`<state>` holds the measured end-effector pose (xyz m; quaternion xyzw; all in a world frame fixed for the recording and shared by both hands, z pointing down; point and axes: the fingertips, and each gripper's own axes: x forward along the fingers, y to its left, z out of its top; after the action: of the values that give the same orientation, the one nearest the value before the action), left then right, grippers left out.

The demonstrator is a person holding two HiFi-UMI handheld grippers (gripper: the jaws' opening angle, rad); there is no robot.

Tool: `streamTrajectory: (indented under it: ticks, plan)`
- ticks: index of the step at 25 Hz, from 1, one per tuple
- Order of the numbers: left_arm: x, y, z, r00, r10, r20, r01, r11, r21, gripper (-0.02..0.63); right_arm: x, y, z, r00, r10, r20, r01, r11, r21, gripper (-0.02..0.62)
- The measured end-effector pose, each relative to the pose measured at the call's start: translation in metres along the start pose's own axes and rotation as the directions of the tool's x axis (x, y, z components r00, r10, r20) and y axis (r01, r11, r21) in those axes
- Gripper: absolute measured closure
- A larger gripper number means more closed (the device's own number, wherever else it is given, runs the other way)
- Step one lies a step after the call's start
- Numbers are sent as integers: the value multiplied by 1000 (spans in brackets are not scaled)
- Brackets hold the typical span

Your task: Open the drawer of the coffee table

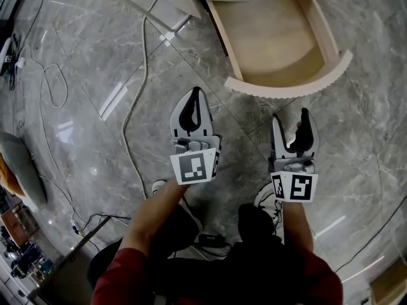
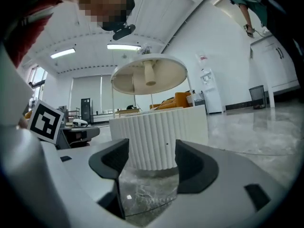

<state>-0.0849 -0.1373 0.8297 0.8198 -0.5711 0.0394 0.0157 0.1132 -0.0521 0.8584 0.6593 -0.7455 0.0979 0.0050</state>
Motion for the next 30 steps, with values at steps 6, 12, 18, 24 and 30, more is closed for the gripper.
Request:
streamTrajectory:
  ticks: [6,12,18,24,30]
  plan:
    - [3,-9,55,948,-298,-109,315,924,217,592,-7,14,52,1000,21,-18,-22,998,-58,304]
    - [-19,7,193,948,-309,-80,319,924,211,592,-21,45,180,998,36,-54,-40,996,-79,304]
    - [-42,25,353,970,-231,-78,241,956,167,592,-31,71,347,998,27,-49,-28,999,-25,304]
    - [-77,53,549,994,-70,-89,81,990,117,592,-40,104,547,998,47,-33,-48,998,-36,304]
    - [-115,70,727,997,-10,-81,21,990,140,592,-58,143,731,996,91,8,-90,995,-30,304]
